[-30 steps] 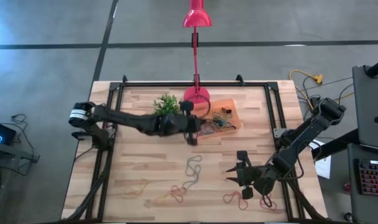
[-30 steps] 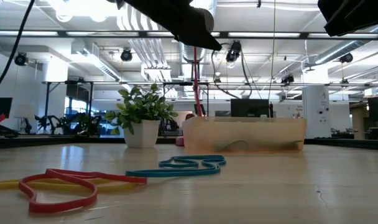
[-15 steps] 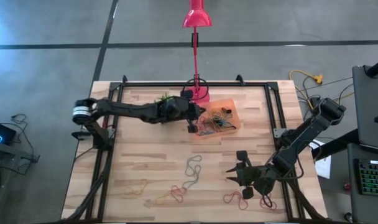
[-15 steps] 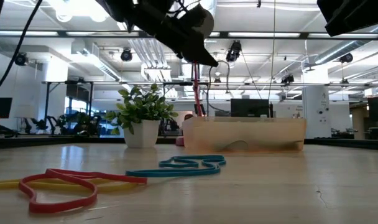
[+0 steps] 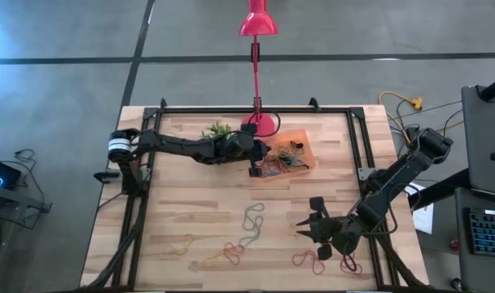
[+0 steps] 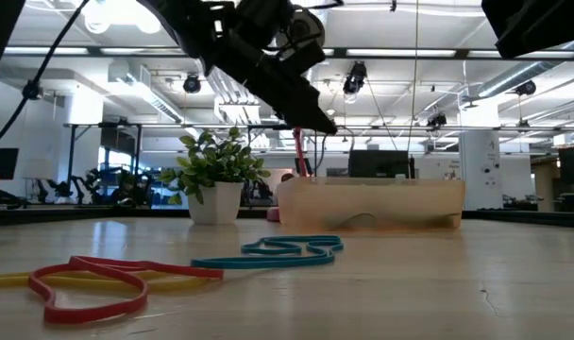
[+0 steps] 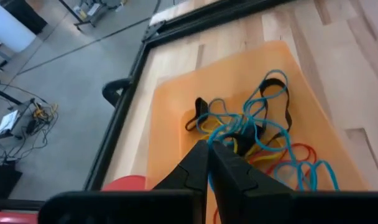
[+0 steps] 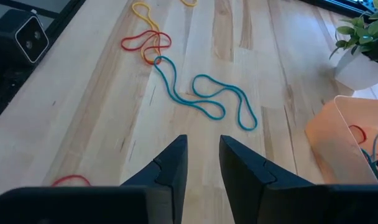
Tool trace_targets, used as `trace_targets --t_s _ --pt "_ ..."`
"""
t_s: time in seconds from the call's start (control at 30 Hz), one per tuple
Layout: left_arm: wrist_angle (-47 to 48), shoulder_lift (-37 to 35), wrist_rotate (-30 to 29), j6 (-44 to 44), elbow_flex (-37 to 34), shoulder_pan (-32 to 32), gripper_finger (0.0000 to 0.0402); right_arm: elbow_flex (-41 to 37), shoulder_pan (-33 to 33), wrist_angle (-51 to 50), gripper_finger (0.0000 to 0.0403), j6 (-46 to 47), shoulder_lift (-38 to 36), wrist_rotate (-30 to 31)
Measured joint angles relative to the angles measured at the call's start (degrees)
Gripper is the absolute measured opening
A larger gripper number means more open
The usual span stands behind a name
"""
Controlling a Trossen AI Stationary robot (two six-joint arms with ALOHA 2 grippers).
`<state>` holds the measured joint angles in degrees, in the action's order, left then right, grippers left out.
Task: Pick and place rubber bands into bin
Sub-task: Put the blue rubberband into the orange container, then put the right red rubberband into the orange container
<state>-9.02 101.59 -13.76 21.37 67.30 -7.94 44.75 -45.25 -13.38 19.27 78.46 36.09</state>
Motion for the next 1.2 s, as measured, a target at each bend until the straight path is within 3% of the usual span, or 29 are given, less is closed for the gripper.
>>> trace_targets --t_s 0.2,0.57,0.83,1.0,1.2 --pt "0.35 1.77 -0.03 0.00 0.14 -0.43 0.0014 -0.11 0.00 -0.01 0.0077 0.02 0.00 0.00" --pt "0.52 1.88 -0.11 -1.51 0.14 -0.60 0.0122 -0.20 0.00 -0.05 0.0078 0.13 0.00 0.00" --pt "0.52 1.46 -0.14 -2.16 0.22 -0.41 0.0137 -0.24 0.00 -0.03 0.0070 1.75 0.00 -0.44" --pt "6.68 0.18 2.03 -7.57 0.75 1.32 0.0137 -1.08 -0.14 0.05 0.0077 8.94 0.00 -11.19" --pt "17.01 -3.39 8.12 -11.34 0.66 5.65 0.0136 -3.17 -1.42 1.33 0.0085 14.52 1.01 -15.46"
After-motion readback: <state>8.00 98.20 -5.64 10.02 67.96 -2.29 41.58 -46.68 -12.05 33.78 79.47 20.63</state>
